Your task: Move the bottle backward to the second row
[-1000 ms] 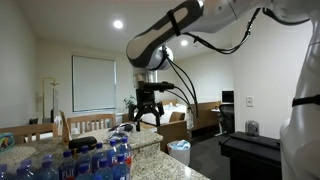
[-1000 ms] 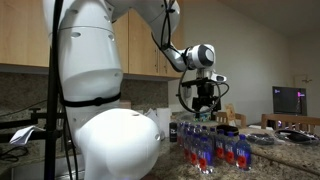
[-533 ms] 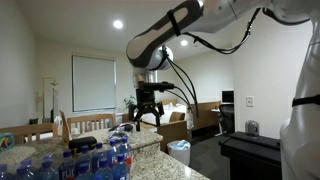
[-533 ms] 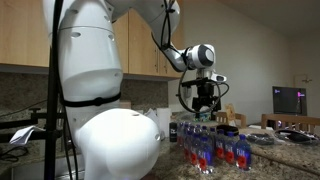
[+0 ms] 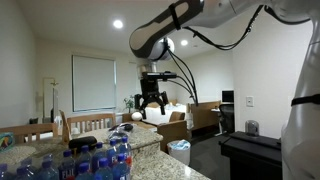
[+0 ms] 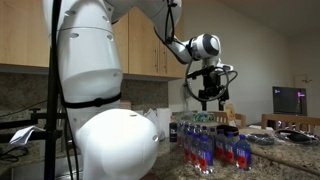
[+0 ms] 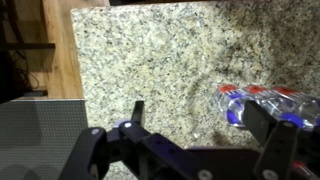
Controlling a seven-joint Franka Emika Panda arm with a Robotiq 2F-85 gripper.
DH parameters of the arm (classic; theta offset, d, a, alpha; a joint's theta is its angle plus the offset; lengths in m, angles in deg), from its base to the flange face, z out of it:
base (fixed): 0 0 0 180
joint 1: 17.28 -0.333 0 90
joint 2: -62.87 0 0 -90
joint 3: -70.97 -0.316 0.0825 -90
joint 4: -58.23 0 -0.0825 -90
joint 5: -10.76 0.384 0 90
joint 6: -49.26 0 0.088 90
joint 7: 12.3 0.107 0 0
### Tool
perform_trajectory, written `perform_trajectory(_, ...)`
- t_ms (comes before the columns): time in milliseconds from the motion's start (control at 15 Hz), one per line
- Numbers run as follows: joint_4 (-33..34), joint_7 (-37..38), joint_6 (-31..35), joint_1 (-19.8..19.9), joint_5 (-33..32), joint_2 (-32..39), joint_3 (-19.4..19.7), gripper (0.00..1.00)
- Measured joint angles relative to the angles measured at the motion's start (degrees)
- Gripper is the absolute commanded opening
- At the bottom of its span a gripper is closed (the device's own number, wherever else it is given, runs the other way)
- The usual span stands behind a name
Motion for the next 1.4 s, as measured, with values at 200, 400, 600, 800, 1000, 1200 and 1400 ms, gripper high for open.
perform_trajectory(200,9.93,-3.89,-10.11,2.76,-5.7,0.42,1.77,1.0)
perform_trajectory(400,21.22,-12.23,-20.57,4.76,-11.56,2.93,4.0,1.0)
perform_trajectory(600,31.7,-22.32,-25.22,6.2,-14.53,8.51,6.91,1.0)
perform_trajectory(800,39.97,-28.34,-27.65,6.51,-13.03,16.92,7.64,1.0)
perform_trajectory(1000,47.43,-28.5,-31.87,4.31,-12.88,27.39,4.84,1.0)
perform_trajectory(1200,54.75,-28.04,-34.71,2.0,-13.43,36.22,3.61,1.0)
perform_trajectory(1400,57.32,-28.04,-35.81,2.02,-13.48,37.93,3.66,1.0)
